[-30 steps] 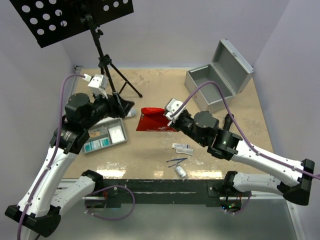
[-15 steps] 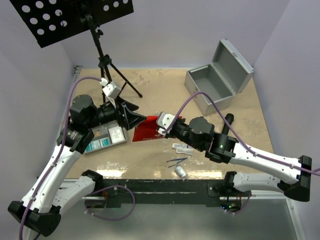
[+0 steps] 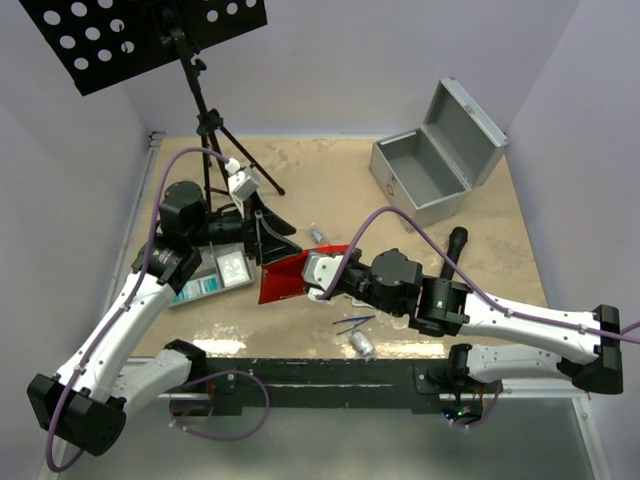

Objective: Organize the medicine kit
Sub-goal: Pick up the medicine pouch from the center of the board, then pick up the medical item at the center of the board.

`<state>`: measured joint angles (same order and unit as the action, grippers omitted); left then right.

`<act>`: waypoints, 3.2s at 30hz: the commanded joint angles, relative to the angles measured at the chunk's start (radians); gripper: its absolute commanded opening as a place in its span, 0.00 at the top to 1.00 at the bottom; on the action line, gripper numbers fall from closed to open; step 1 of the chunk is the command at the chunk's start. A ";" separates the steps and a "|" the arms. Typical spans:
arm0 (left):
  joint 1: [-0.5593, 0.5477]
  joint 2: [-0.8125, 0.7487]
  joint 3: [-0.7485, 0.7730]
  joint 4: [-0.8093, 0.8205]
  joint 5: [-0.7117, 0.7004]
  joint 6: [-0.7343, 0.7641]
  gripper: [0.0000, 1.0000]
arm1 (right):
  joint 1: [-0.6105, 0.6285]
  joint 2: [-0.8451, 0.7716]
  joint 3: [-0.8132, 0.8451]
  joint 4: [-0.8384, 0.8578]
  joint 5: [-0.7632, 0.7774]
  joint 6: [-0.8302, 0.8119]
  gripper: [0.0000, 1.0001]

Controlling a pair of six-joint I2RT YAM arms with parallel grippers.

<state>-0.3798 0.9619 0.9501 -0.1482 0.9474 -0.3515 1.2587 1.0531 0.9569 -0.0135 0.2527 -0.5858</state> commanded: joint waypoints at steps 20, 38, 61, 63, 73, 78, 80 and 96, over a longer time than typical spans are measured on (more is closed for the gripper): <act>-0.030 -0.003 -0.066 0.093 0.182 -0.057 0.42 | 0.064 -0.022 0.042 0.021 0.132 -0.170 1.00; -0.042 0.009 -0.059 0.038 0.133 -0.009 1.00 | 0.108 0.007 0.072 0.047 0.146 -0.148 0.66; -0.042 -0.175 -0.146 -0.005 -0.646 0.121 1.00 | 0.029 -0.015 0.016 0.209 0.427 0.630 0.24; -0.042 -0.218 -0.184 0.024 -0.703 0.121 1.00 | -0.031 0.008 0.022 0.178 0.390 0.751 0.24; -0.042 -0.393 -0.332 0.125 -0.875 0.108 1.00 | -0.283 0.197 0.023 0.080 0.096 1.034 0.28; -0.042 -0.410 -0.364 0.165 -0.903 0.126 1.00 | -0.295 0.318 -0.006 0.133 0.094 1.046 0.31; -0.042 -0.402 -0.363 0.150 -0.920 0.143 1.00 | -0.312 0.363 0.000 0.145 0.092 1.046 0.32; -0.042 -0.419 -0.353 0.006 -0.984 0.149 1.00 | -0.482 0.720 0.129 0.283 -0.052 0.989 0.35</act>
<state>-0.4156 0.5537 0.5907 -0.1448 -0.0116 -0.2161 0.7902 1.7313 0.9955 0.1963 0.2401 0.4248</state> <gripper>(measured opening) 0.030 0.663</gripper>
